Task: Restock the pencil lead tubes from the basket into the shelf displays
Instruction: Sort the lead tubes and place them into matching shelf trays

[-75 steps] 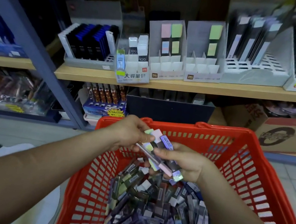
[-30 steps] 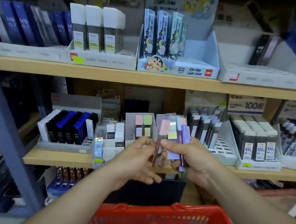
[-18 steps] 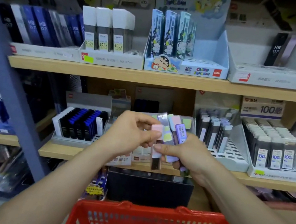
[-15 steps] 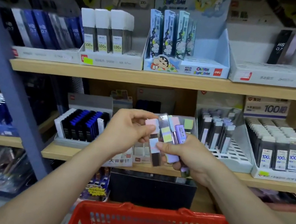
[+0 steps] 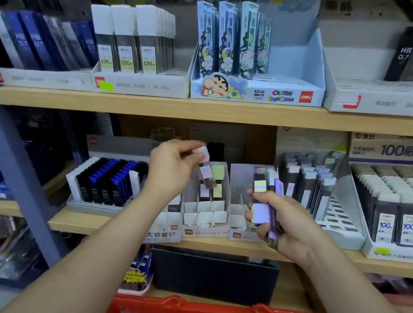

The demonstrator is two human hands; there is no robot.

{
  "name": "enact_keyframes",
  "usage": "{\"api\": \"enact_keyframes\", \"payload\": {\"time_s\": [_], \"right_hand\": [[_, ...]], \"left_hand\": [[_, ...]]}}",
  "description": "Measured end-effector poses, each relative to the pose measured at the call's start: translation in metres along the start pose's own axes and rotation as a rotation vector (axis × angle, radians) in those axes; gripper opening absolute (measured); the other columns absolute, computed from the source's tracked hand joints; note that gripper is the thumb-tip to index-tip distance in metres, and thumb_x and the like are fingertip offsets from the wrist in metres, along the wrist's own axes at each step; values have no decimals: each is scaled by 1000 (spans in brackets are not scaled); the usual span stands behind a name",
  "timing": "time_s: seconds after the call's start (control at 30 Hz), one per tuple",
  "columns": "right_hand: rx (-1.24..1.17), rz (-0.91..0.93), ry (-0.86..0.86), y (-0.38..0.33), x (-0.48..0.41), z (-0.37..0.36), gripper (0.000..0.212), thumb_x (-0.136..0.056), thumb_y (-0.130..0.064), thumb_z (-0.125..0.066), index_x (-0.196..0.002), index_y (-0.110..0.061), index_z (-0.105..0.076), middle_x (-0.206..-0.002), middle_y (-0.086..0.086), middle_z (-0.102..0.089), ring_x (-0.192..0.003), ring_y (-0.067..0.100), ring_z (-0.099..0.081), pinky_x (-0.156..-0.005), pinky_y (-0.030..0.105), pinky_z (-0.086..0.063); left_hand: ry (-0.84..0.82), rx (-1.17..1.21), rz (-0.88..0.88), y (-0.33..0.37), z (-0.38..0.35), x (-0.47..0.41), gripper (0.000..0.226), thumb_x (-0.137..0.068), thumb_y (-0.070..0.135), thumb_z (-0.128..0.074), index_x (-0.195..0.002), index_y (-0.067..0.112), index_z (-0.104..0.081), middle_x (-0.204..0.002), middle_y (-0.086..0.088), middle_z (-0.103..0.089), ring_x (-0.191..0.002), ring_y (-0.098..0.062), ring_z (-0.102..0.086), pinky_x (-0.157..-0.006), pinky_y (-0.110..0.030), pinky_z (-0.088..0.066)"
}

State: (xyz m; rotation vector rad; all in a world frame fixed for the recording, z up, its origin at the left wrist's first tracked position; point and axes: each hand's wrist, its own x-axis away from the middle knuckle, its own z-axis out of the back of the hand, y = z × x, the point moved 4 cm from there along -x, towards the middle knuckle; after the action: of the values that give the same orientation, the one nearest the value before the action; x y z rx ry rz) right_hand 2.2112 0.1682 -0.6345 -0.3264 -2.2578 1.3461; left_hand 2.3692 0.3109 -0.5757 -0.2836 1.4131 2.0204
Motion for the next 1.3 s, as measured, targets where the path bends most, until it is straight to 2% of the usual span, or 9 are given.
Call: {"api": "enact_keyframes", "payload": {"time_s": [0.07, 0.23, 0.37, 0.5, 0.67, 0.9, 1.1, 1.2, 1.3], "right_hand": [[23, 33, -9, 1, -1, -1, 25, -85, -11, -71, -108, -4, -66, -80, 14, -71, -67, 20, -71, -36, 19, -44], [44, 61, -6, 3, -9, 0, 37, -75, -14, -76, -109, -4, -66, -85, 14, -74, -67, 18, -70, -40, 21, -47], [33, 48, 22, 6, -14, 1, 25, -80, -12, -75, -102, -7, -65, -78, 10, -72, -60, 16, -66, -38, 20, -45], [47, 41, 34, 9, -19, 1, 28, -79, -9, -76, -103, -7, -64, -82, 10, -67, -61, 16, -57, -37, 20, -41], [43, 52, 1, 10, -22, -1, 16, -80, -8, -74, -92, -9, -64, -68, 3, -68, -54, 11, -56, -37, 17, -39], [24, 86, -13, 10, -22, -3, 35, -80, -7, -74, -114, -6, -62, -71, 3, -70, -53, 8, -58, -35, 16, -36], [33, 92, -14, 10, -22, -4, 44, -65, -14, -78, -107, -9, -66, -82, 8, -73, -61, 12, -60, -36, 16, -37], [85, 100, -10, 9, -22, -4, 35, -70, -13, -79, -103, -11, -66, -81, 7, -72, -60, 12, -58, -37, 16, -37], [185, 120, -29, 6, -22, -5, 21, -79, -10, -77, -96, -14, -66, -74, 4, -70, -52, 9, -54, -36, 16, -35]], "left_hand": [[-9, -116, -50, -1, -8, -2, 24, -90, 14, -66, -113, 18, -72, -105, 5, -66, -98, -6, -57, -90, -14, -40], [-87, -254, -42, -17, -14, -7, 25, -91, 14, -65, -115, 20, -71, -113, 0, -69, -97, -5, -58, -92, -18, -42], [-142, -372, -62, -23, -23, -6, 26, -88, 17, -69, -114, 17, -70, -107, -3, -70, -99, -18, -64, -92, -29, -49], [-169, -490, -112, -22, -28, -9, 26, -90, 22, -67, -115, 17, -70, -109, -5, -70, -100, -21, -64, -90, -31, -51], [-168, -594, -149, -20, -33, -9, 28, -94, 25, -60, -120, 18, -67, -110, -8, -70, -102, -25, -64, -92, -35, -50], [-182, -723, -216, -18, -38, -15, 27, -96, 27, -56, -120, 19, -66, -112, -9, -66, -101, -27, -62, -84, -36, -49], [-145, -668, -230, -16, -30, -15, 26, -93, 23, -59, -117, 18, -68, -111, -7, -69, -101, -24, -63, -86, -34, -50], [-158, -273, -144, 0, -22, -6, 23, -96, 21, -57, -115, 16, -69, -105, -2, -71, -92, -12, -64, -84, -24, -50], [-413, 132, 45, 10, -25, 11, 28, -97, 19, -56, -124, 17, -61, -101, -3, -68, -82, -13, -66, -74, -27, -58]]}}
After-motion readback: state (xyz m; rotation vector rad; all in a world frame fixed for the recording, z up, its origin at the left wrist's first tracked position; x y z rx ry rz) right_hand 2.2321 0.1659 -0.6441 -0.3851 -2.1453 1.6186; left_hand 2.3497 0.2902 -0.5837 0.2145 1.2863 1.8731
